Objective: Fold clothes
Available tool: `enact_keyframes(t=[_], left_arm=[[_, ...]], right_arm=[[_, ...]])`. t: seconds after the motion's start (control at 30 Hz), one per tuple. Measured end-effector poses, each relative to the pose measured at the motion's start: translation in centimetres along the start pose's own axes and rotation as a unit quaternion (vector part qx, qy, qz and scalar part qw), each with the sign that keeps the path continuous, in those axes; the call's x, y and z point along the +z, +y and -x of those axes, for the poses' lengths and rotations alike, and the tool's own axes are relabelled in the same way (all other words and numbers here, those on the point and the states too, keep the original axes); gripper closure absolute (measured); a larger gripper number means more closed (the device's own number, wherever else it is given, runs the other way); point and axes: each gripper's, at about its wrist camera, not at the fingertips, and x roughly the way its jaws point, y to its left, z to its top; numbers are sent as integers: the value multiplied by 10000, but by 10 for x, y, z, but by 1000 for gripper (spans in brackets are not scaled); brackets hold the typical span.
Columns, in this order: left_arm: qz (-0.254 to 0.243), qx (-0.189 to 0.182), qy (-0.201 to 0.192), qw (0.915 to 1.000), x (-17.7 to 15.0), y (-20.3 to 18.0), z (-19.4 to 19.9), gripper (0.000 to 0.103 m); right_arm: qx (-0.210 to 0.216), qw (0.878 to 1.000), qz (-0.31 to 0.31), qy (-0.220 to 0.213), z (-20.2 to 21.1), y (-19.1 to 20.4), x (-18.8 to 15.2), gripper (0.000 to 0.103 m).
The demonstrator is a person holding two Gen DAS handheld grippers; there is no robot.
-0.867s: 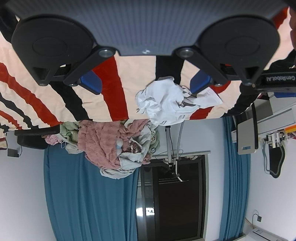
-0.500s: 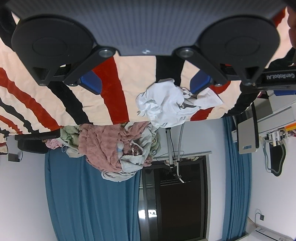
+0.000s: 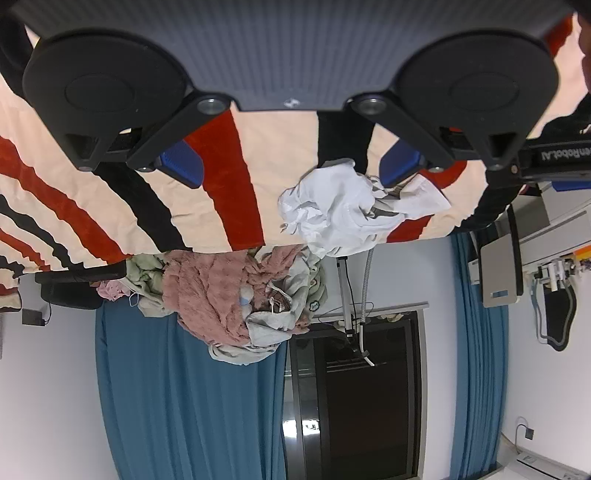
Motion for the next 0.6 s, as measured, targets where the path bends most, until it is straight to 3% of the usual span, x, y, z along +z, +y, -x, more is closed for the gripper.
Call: enact_keyframes(t=[0.6], left_arm=[[34,54,-27,10000,-1,-1,1,0]], right_arm=[[-71,9996,-230,-117,3,-7,1,0]])
